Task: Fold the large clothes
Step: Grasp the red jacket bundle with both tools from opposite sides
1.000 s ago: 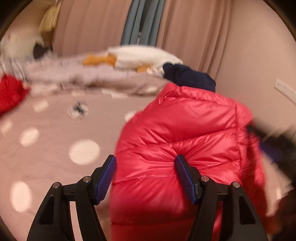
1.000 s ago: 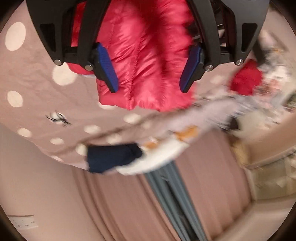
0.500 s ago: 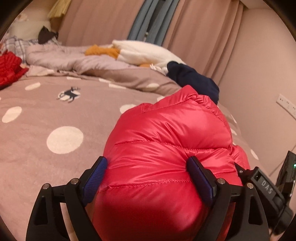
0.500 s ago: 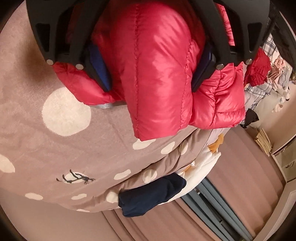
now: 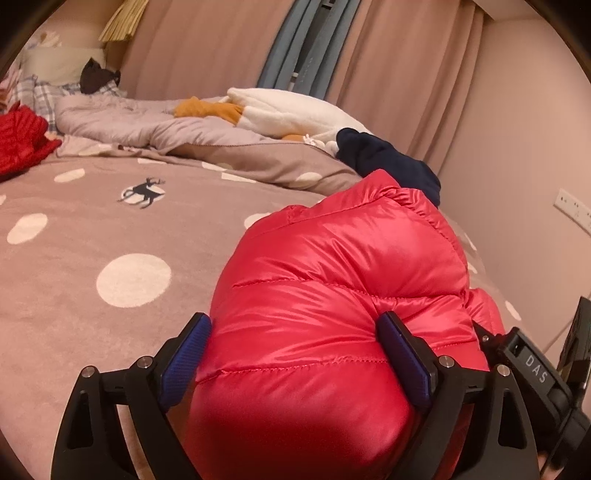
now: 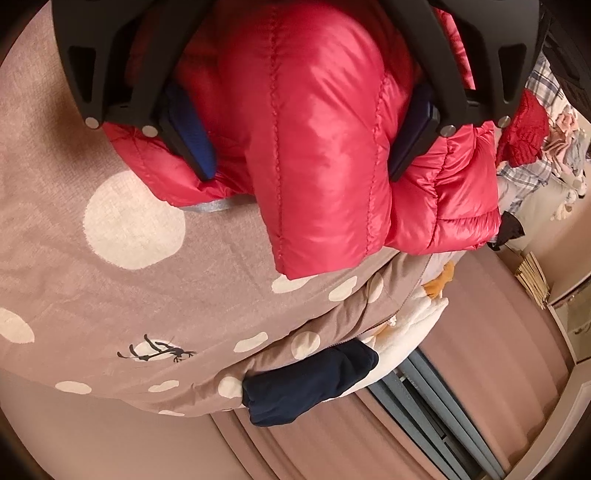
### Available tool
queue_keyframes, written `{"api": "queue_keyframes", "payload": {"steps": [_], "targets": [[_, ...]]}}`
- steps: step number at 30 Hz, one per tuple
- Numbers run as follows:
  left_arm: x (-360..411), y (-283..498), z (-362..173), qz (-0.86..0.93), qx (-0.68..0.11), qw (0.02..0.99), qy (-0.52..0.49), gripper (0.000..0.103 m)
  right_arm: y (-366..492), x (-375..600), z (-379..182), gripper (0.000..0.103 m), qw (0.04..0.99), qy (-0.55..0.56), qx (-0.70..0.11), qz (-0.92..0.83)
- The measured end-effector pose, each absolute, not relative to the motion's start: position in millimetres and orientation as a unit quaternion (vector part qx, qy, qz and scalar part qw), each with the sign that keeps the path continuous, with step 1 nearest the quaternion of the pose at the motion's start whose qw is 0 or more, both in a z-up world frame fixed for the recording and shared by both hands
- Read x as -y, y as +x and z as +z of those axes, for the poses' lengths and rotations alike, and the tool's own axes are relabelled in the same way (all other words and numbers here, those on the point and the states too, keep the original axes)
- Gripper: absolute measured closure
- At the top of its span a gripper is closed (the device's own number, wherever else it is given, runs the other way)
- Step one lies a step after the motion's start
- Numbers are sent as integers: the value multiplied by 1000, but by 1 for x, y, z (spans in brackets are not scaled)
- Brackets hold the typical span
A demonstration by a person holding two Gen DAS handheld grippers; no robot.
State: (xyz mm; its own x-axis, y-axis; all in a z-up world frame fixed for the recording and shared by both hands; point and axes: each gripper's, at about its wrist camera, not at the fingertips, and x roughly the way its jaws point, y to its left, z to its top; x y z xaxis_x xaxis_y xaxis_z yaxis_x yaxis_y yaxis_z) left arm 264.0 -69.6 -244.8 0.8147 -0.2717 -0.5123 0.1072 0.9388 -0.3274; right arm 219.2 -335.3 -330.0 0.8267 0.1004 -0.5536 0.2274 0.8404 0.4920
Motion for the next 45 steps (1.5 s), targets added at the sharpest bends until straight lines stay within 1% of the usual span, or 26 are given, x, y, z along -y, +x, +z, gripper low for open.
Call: {"api": "queue_keyframes", "payload": {"steps": [7, 15, 26, 45], "targets": [[71, 262, -243, -102, -283, 944, -134, 11, 215, 337, -330, 11, 916, 283, -281, -35], [64, 265, -247, -118, -284, 937, -166, 8, 211, 347, -335, 7, 912, 319, -260, -7], [68, 261, -245, -104, -274, 944, -151, 8, 211, 347, -334, 6, 910, 332, -249, 4], [64, 260, -248, -110, -276, 941, -165, 6, 211, 348, -334, 6, 909, 336, -247, 8]]}}
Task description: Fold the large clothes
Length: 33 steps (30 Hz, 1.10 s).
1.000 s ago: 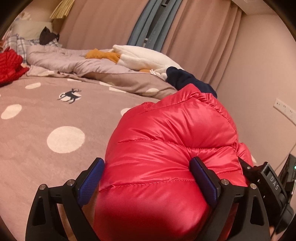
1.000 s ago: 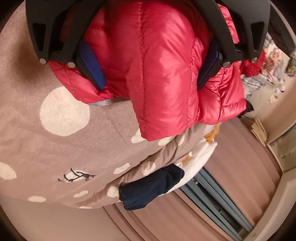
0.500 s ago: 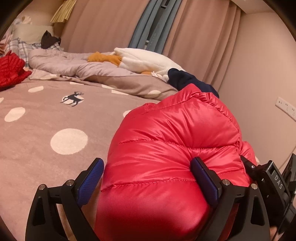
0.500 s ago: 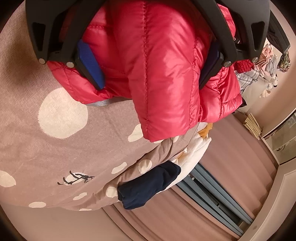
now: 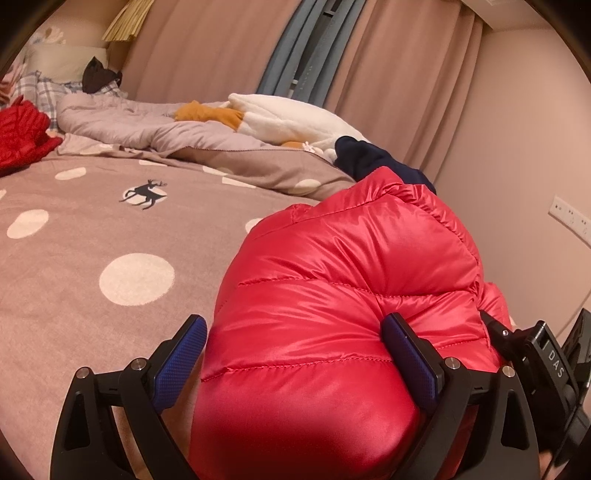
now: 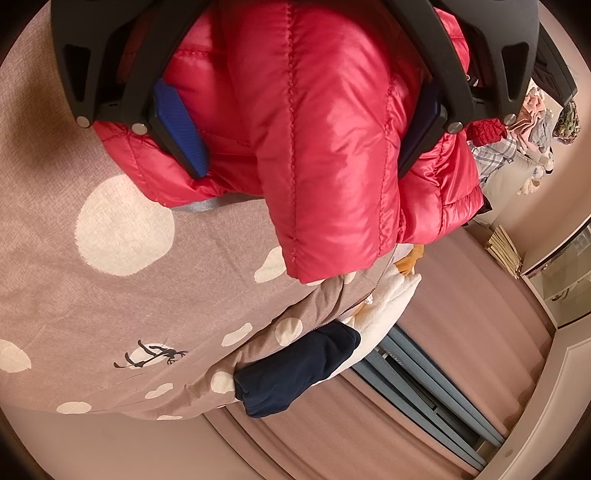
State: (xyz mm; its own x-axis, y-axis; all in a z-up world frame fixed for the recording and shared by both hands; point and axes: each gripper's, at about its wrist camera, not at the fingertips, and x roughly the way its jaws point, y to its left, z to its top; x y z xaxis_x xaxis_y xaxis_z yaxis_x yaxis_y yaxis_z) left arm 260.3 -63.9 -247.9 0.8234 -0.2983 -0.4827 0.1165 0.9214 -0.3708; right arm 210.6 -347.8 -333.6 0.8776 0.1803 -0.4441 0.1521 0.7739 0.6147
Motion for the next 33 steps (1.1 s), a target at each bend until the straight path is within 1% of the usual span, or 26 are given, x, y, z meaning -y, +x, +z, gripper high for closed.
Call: {"api": "queue_keyframes", "payload": {"steps": [8, 10, 12, 14, 16, 19, 22, 25, 29, 33], "targets": [[54, 265, -252, -135, -287, 926, -206, 4, 210, 350, -335, 4, 906, 345, -244, 16], [48, 265, -255, -145, -294, 917, -229, 2, 208, 352, -335, 4, 905, 352, -240, 22], [43, 269, -256, -148, -318, 903, -250, 0, 205, 355, -336, 4, 902, 363, -232, 32], [43, 271, -251, -144, -342, 895, -247, 0, 203, 358, -336, 4, 896, 378, -228, 38], [44, 270, -236, -131, -365, 895, -220, 0, 202, 359, -333, 4, 891, 383, -243, 30], [39, 263, -209, -128, -365, 902, -190, 0, 204, 353, -317, 1, 882, 357, -309, 14], [21, 253, -185, -152, -334, 903, -222, 0, 195, 357, -298, 1, 871, 360, -334, 15], [4, 255, -172, -181, -340, 892, -236, 0, 181, 369, -287, 1, 860, 379, -339, 29], [-16, 254, -187, -178, -372, 882, -226, 0, 160, 388, -285, 0, 846, 396, -357, 19], [-30, 253, -224, -189, -420, 848, -262, 0, 143, 399, -301, 0, 814, 452, -361, 46]]}}
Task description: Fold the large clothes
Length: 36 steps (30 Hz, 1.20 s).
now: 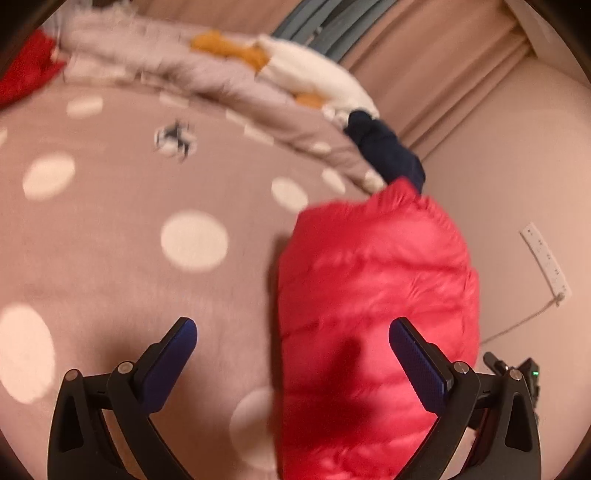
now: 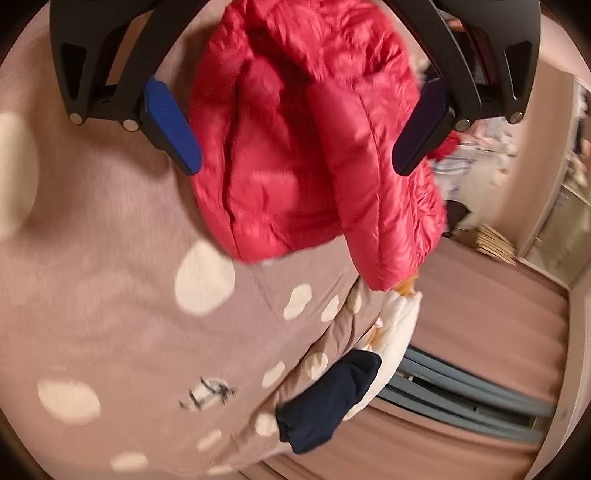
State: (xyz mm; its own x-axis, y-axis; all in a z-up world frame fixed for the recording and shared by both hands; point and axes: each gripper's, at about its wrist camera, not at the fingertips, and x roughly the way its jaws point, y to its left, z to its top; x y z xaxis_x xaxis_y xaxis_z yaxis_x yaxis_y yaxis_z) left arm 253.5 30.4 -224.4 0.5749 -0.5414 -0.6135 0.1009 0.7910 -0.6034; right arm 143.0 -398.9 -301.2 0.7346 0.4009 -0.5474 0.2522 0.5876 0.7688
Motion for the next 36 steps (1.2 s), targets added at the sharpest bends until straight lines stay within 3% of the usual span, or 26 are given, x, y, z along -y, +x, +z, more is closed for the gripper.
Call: {"api": "queue_keyframes", "payload": {"steps": [11, 15, 22, 33, 35, 36], "targets": [[21, 281, -286, -364, -494, 693, -380, 0, 146, 370, -339, 0, 774, 483, -393, 115], [36, 280, -285, -377, -474, 714, -350, 0, 140, 368, -343, 0, 773, 490, -382, 130], [45, 287, -285, -388, -476, 712, -340, 0, 132, 369, -344, 1, 726, 493, -464, 118], [42, 285, -285, -392, -487, 709, -327, 5, 159, 341, -354, 0, 713, 541, -413, 169], [44, 285, -284, -382, -483, 716, -328, 6, 161, 338, -354, 5, 722, 543, -394, 172], [43, 283, -283, -378, -483, 720, -325, 8, 161, 338, -353, 13, 723, 545, -387, 176]]}}
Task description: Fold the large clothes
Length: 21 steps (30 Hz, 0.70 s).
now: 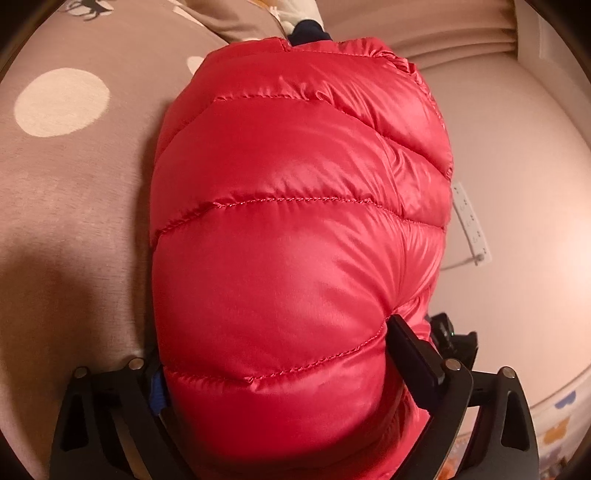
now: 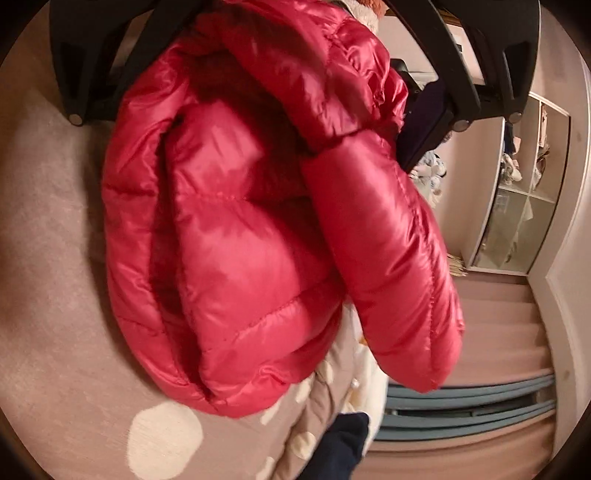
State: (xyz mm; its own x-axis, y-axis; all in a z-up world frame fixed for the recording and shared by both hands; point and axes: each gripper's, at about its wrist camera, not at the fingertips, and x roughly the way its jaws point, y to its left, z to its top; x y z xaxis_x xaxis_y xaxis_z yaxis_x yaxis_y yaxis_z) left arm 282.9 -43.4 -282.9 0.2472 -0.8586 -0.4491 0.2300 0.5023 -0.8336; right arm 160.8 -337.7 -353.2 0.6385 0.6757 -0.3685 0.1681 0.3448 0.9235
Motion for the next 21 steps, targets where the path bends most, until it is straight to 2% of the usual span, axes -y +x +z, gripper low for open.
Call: {"api": "queue_keyframes", "payload": {"steps": [1, 4, 10, 21], "targets": [[46, 281, -281, -372, -483, 727, -317, 8, 159, 338, -356, 22, 720, 552, -377, 185], [55, 276, -270, -353, -482, 746, -294, 10, 151, 345, -369, 40, 700, 586, -351, 207], [78, 265, -230, -336, -483, 776, -229, 11, 142, 340, -366, 50, 666, 625, -314, 261], [83, 231, -160, -330, -402, 831, -197, 16, 142, 312, -284, 54, 707, 550, -298, 330]]}}
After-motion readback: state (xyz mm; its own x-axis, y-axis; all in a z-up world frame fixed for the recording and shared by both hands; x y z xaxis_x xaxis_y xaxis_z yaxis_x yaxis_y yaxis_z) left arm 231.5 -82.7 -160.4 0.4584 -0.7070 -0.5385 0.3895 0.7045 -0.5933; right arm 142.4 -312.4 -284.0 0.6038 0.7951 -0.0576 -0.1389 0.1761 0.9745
